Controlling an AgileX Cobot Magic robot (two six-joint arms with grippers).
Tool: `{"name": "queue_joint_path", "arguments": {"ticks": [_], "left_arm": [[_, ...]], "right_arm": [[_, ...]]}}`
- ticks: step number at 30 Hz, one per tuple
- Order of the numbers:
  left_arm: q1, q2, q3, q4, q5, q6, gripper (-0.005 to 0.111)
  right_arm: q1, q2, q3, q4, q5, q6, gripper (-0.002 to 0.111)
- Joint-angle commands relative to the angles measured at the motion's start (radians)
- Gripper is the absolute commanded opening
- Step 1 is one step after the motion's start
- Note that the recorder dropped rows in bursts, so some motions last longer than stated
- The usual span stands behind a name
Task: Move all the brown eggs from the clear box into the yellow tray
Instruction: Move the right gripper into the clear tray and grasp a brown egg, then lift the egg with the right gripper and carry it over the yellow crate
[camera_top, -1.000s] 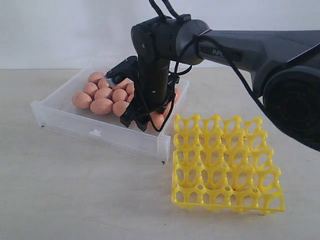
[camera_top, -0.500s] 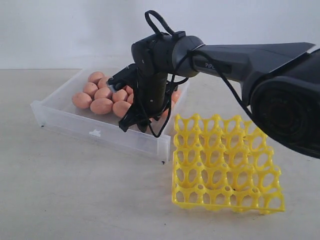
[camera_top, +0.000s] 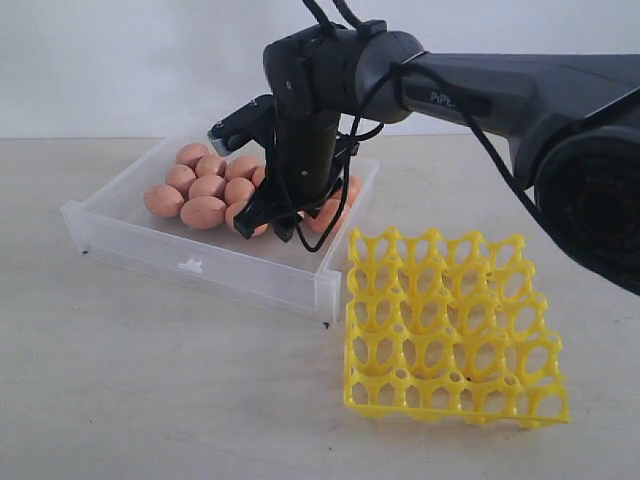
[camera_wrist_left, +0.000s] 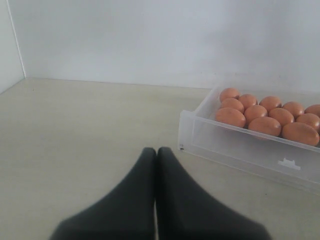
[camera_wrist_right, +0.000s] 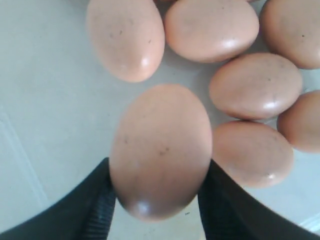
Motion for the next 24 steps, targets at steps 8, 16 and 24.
{"name": "queue_joint_path", "arguments": {"ticks": [8, 16, 24], "left_arm": [[-0.005, -0.003, -0.003, -0.005, 0.0, 0.001, -0.004], [-0.005, -0.003, -0.003, -0.005, 0.0, 0.001, -0.004], [-0.005, -0.003, -0.003, -0.005, 0.0, 0.001, -0.004]], "right_arm": [[-0.002, -0.057, 0.008, 0.251, -0.175, -0.113, 0.0], [0.006, -0.282, 0.358, 0.581, -0.726, -0.336, 0.0], [0.008, -0.633, 0.829, 0.601, -1.231, -0.32, 0.0]]}}
